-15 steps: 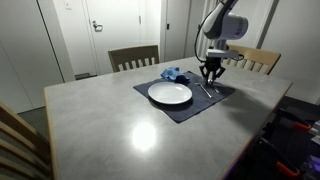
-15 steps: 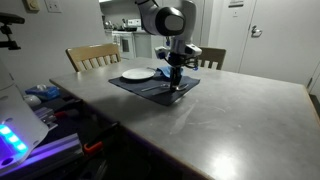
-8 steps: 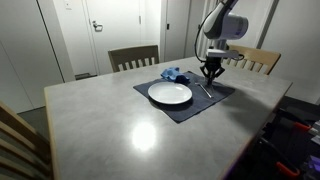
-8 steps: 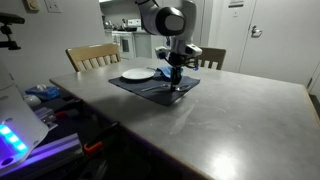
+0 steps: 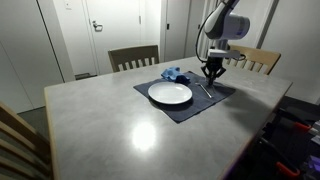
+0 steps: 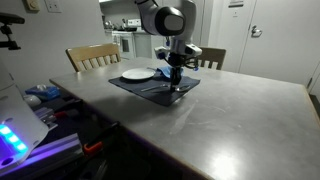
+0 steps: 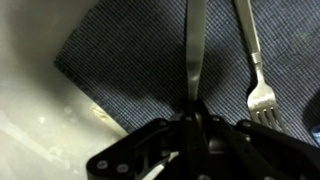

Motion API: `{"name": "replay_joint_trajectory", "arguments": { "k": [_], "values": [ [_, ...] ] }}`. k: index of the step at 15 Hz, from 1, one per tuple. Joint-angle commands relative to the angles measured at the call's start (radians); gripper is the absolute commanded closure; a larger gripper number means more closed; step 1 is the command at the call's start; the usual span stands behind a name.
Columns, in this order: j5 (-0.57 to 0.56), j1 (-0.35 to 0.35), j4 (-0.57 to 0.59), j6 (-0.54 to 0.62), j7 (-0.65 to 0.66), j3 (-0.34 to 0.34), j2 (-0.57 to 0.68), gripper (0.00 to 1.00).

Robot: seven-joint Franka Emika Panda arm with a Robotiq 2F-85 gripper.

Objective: Place the spoon on the white plate

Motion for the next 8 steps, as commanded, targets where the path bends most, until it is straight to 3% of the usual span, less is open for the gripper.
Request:
{"name": "replay_joint_trajectory", "arguments": {
  "k": [1,8],
  "values": [
    [-0.012,-0.030,-0.050,-0.007,-0.108,0.006,-0.050,0.98],
    [-0.086,-0.018,-0.100,-0.025,-0.214,-0.011,-0.136,0.98]
  ]
}}
